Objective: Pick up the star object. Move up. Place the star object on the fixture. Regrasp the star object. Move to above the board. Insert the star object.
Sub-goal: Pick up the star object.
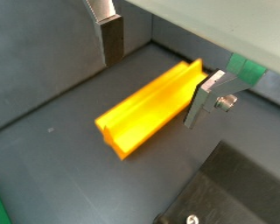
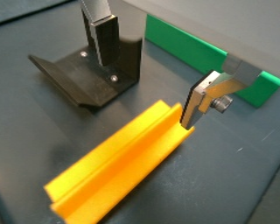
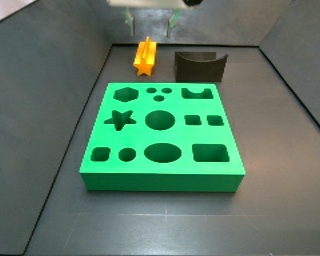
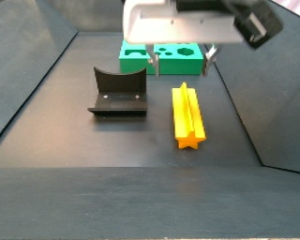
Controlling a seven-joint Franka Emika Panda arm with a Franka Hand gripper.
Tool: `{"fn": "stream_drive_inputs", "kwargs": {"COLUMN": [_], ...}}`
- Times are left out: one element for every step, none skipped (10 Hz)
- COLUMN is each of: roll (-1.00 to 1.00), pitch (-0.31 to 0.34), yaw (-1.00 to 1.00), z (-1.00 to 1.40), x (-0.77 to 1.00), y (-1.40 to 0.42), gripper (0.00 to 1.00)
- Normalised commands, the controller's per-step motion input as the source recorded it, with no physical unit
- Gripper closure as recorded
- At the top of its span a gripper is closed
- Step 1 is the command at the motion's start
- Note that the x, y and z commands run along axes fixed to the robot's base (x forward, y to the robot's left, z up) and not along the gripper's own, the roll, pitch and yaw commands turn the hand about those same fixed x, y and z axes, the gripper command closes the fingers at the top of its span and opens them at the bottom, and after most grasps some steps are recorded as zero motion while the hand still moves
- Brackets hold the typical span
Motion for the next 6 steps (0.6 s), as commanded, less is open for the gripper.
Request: {"fn": "stream_drive_inputs", "kwargs": {"roll": [0.15,0.12,0.11,0.12,0.12,0.04], "pitch": [-0.144,-0.19,-0.234,-0.237,-0.247,-0.269], "yaw": [0.0,0.0,0.0,0.0,0.0,0.0], "z": [-0.91,-0.85,-0.79,-0.79,-0.76,-0.58], "x": [-0.1,-0.09,-0.18,-0.31,-0.3,-0.19], "y": [-0.12,-0.11,-0.08,-0.05,-0.05,-0.01], "gripper": [0.0,0.0,0.0,0.0,0.0,0.0]}}
